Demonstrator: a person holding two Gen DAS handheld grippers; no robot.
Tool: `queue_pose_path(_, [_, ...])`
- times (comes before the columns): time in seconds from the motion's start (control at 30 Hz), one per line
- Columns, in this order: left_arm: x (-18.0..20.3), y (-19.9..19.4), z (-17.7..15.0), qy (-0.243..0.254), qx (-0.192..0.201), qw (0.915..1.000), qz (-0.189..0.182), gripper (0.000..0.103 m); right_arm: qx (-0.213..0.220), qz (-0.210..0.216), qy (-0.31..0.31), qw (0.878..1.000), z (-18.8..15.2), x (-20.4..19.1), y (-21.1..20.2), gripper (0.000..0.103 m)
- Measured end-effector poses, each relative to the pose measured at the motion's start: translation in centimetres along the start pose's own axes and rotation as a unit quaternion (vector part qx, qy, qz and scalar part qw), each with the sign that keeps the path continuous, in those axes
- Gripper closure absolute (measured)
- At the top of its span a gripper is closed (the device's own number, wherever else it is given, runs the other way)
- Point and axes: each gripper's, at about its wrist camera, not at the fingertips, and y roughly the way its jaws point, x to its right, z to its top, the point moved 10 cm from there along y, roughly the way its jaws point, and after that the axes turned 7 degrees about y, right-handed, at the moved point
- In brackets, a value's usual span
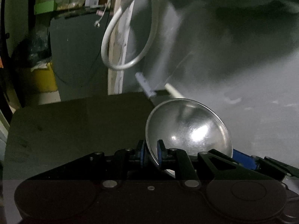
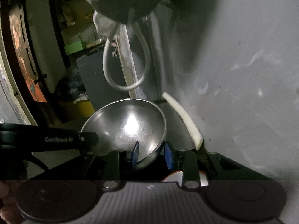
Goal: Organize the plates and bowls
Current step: 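Carry the steel bowl with the left gripper toward the plate stack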
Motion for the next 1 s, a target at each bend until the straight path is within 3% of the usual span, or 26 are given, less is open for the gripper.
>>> queue_pose_path(0.37, [2.5, -11.1, -2.5, 0.003, 0.044, 0.9985, -0.033, 0.088, 0.051, -0.025, 0.001, 0.998, -1.4, -2.3, -11.9, 0.070])
queue_pose_path(0.73, [5.0, -20.1, -10.6, 0.003, 0.040, 0.9963, -0.077, 0.088, 0.053, -0.060, 0.003, 0.997, -8.3, -3.8, -22.8, 0.070])
queue_pose_path(1.0, [5.6, -23.6, -16.8, -0.005, 0.012, 0.9958, -0.090, 0.088, 0.026, -0.079, -0.005, 0.997, -14.6, -4.1, -27.8, 0.069])
